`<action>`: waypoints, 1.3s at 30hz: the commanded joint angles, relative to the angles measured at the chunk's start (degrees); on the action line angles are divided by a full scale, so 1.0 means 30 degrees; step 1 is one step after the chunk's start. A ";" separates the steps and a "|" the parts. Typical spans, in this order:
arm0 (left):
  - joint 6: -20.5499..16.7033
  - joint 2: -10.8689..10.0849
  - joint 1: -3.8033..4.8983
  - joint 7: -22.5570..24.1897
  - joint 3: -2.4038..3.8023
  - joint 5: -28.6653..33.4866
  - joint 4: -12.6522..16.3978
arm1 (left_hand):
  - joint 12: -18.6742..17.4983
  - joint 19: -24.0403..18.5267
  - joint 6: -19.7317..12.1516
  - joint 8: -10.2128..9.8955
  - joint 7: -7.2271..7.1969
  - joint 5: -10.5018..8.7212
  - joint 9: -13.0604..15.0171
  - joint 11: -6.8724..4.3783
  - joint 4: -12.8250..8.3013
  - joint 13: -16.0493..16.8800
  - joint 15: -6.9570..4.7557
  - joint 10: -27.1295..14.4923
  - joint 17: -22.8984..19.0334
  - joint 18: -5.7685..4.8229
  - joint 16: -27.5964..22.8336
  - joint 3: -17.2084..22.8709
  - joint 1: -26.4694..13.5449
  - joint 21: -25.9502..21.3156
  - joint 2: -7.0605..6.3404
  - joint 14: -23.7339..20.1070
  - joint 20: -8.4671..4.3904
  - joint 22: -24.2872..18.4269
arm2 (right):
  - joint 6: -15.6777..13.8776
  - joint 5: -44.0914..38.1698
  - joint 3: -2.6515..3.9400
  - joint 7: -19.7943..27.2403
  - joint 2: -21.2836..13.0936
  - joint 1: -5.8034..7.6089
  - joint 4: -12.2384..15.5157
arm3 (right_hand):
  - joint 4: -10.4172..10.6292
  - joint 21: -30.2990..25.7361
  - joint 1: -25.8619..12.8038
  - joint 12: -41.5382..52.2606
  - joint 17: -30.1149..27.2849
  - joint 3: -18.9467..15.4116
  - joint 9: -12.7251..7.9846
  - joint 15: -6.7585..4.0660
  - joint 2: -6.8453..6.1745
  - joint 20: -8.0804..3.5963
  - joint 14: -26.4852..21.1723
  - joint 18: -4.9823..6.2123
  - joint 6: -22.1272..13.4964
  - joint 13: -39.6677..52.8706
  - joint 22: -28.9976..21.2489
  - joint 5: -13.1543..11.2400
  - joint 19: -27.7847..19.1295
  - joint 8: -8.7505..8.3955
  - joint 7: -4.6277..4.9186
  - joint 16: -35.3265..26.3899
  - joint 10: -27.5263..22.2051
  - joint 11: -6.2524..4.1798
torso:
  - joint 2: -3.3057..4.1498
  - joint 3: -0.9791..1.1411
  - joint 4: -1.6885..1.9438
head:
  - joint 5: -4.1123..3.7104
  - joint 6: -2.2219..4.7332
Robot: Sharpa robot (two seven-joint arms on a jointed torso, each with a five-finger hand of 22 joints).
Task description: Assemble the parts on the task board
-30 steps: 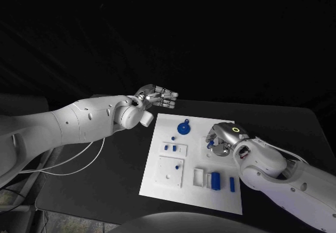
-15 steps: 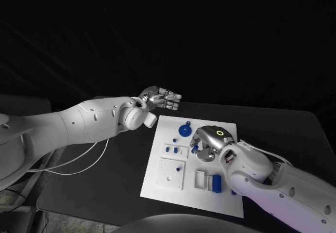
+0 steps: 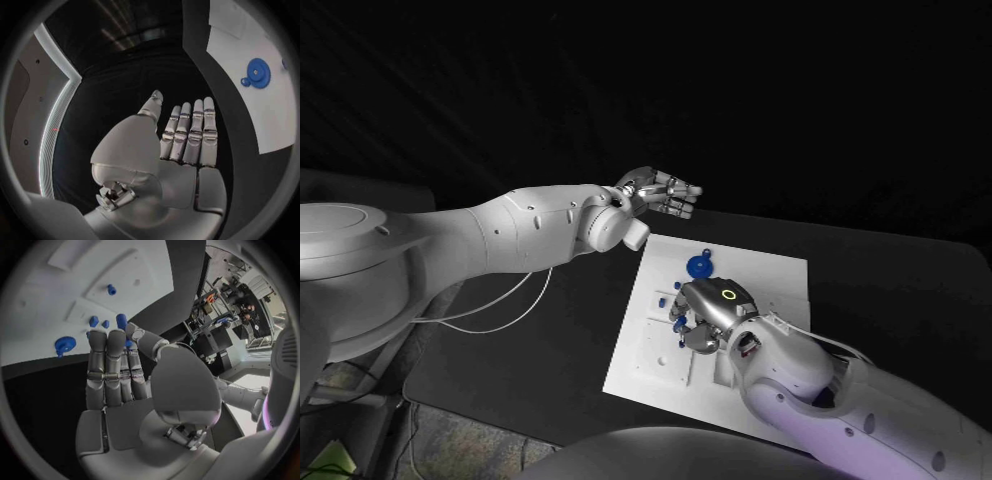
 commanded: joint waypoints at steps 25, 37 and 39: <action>0.0699 0.0540 -0.0006 -0.0166 0.0006 0.0176 0.0203 | 0.0018 -0.0167 -0.0168 0.0082 0.0069 -0.0056 0.0027 0.0006 0.0125 0.0001 0.0001 -0.0177 0.0004 -0.0207 0.0001 -0.0004 -0.0099 -0.0069 0.0137 -0.0093 0.0004 -0.0028 | -0.0946 -0.0201 -0.1635 0.1067 0.1774 -0.0832 -0.2315 | -0.0109 -0.0027 -0.0164 0.0092 0.0084 0.0292 -0.0002 -0.0068 0.0094 -0.0042 0.0147 0.0488 0.0090 0.0090 0.0533 0.0059 0.0086 0.0005 -0.0016 -0.0126 0.1511 -0.0406 | -0.0172 0.0069 0.0076 | 0.0979 -0.0934; 0.0681 0.0353 -0.0007 -0.0187 0.0008 0.0185 0.0512 | 0.0018 -0.0175 -0.0194 0.0078 0.0076 -0.0047 0.0026 0.0014 0.0115 0.0001 0.0008 -0.0198 0.0004 -0.0207 0.0003 -0.0013 -0.0118 -0.0069 0.0147 -0.0108 0.0010 -0.0028 | -0.0858 -0.0146 -0.1703 0.1030 0.1396 -0.0916 -0.2410 | -0.0137 -0.0010 -0.0177 0.0091 0.0096 0.0340 -0.0002 -0.0067 0.0098 -0.0038 0.0151 0.0510 0.0081 0.0091 0.0545 0.0058 0.0093 0.0003 -0.0016 -0.0134 0.1515 -0.0405 | -0.0170 0.0122 0.0046 | 0.1027 -0.0960; 0.0685 0.0338 -0.0007 -0.0189 0.0008 0.0185 0.0528 | 0.0018 -0.0175 -0.0194 0.0078 0.0076 -0.0047 0.0026 0.0014 0.0115 0.0001 0.0008 -0.0198 0.0004 -0.0207 0.0003 -0.0013 -0.0118 -0.0069 0.0147 -0.0108 0.0010 -0.0028 | -0.0850 -0.0143 -0.1705 0.1028 0.1369 -0.0932 -0.2432 | -0.0137 -0.0010 -0.0177 0.0091 0.0096 0.0340 -0.0002 -0.0067 0.0098 -0.0038 0.0151 0.0510 0.0081 0.0091 0.0545 0.0058 0.0093 0.0003 -0.0016 -0.0134 0.1515 -0.0405 | -0.0168 0.0126 0.0039 | 0.1034 -0.0960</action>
